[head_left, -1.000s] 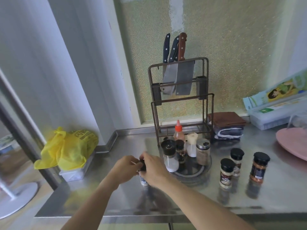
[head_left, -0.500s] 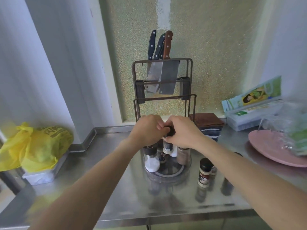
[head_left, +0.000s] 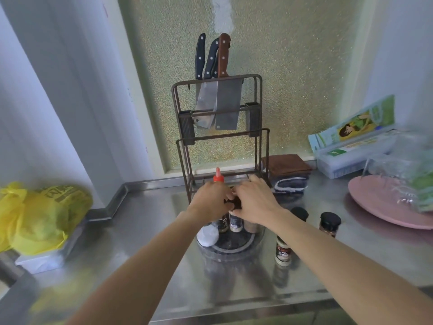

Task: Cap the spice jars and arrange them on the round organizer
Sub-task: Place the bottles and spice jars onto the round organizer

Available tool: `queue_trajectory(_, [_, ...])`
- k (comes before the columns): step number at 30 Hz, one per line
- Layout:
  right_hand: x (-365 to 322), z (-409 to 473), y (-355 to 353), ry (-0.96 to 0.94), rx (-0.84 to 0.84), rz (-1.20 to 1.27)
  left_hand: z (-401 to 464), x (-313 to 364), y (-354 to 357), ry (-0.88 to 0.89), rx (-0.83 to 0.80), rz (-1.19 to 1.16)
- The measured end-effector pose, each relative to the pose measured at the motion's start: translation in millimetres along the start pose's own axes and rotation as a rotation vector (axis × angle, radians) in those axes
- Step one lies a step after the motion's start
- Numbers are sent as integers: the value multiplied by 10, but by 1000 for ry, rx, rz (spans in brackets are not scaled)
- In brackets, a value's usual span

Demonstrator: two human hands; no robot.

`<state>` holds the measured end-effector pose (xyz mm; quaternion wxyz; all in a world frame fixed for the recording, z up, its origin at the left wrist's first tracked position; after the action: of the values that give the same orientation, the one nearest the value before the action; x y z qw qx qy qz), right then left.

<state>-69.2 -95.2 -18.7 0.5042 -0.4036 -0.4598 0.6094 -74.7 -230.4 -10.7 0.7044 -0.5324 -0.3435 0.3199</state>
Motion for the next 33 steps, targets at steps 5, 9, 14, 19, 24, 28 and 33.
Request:
queue_trajectory(5, [480, -216, -465, 99, -25, 284, -61, 316, -115, 61, 192, -135])
queue_trajectory(9, [959, -506, -649, 187, -180, 322, -111, 771, 61, 104, 177, -308])
queue_trajectory(14, [986, -847, -413, 129, -276, 206, -189, 1099, 546, 18, 66, -405])
queue_trajectory(19, [898, -925, -190, 142, -276, 237, -270, 1125, 637, -110, 173, -520])
queue_trajectory(24, [690, -790, -436, 127, -172, 436, -391, 863, 208, -103, 313, -522])
queue_trajectory(28, [252, -621, -538, 83, -104, 540, -504, 515, -165, -90, 309, -353])
queue_trajectory(33, [-247, -513, -289, 57, -143, 538, -718, 229, -165, -115, 235, -148])
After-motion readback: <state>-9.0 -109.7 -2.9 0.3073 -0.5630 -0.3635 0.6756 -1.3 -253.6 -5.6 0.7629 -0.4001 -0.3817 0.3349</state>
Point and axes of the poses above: each hand's wrist, its own z-axis towards the middle knuckle, its own y-axis out of the palm, x = y × z, the point moved 2 cm from there along z, towards the middle knuckle, and after that the axes turned 12 degrees about y, right-handed, at the moved point
